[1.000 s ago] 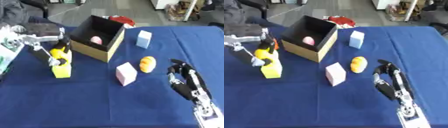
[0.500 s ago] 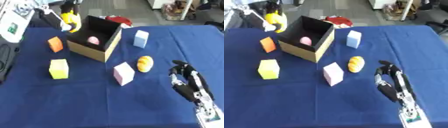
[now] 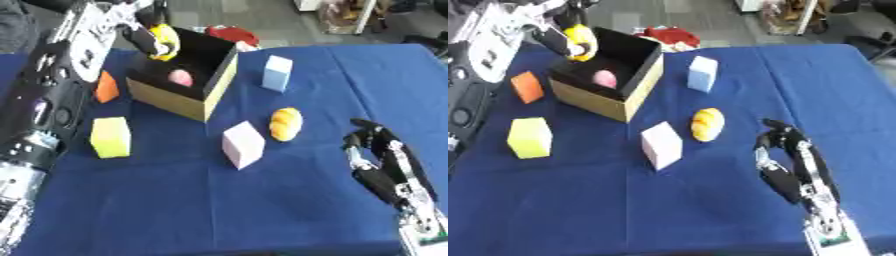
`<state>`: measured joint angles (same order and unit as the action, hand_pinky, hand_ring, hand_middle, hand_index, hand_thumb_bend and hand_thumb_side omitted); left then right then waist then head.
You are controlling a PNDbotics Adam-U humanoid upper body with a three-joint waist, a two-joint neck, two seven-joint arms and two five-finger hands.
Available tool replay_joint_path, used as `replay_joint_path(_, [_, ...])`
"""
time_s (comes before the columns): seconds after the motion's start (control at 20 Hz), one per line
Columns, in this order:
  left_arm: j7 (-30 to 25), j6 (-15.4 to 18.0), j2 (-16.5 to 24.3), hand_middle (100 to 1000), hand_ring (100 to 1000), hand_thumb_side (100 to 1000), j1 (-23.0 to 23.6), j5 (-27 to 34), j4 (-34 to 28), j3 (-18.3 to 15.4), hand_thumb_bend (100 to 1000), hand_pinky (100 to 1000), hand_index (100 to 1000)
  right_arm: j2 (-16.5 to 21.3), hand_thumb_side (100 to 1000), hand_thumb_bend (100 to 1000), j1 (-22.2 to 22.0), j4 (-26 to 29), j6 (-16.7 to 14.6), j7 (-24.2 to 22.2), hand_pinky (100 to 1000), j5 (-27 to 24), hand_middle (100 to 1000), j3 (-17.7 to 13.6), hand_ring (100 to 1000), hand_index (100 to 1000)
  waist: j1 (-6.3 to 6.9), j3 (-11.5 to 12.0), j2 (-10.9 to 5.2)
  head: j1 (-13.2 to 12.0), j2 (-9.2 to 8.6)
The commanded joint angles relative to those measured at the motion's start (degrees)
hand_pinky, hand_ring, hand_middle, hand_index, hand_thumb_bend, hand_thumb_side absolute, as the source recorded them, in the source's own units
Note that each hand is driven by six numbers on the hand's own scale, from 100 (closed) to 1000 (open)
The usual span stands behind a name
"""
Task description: Pick up objects on the table and place them in the box.
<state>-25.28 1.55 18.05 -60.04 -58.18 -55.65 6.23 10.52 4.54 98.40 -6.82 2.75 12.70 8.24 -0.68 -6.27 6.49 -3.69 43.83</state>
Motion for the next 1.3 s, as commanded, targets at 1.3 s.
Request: replay_joint_path(1.3, [9.9,16.9,10.7,748,744,318,5.7,-5.5,-1.2,8.0,577,813,877,1.7,310,100,-0.2,0.4,0.0,0.9,807,0.3,575,-1.3,585,821,1.07,2.1,-0.50,2.6,-0.26])
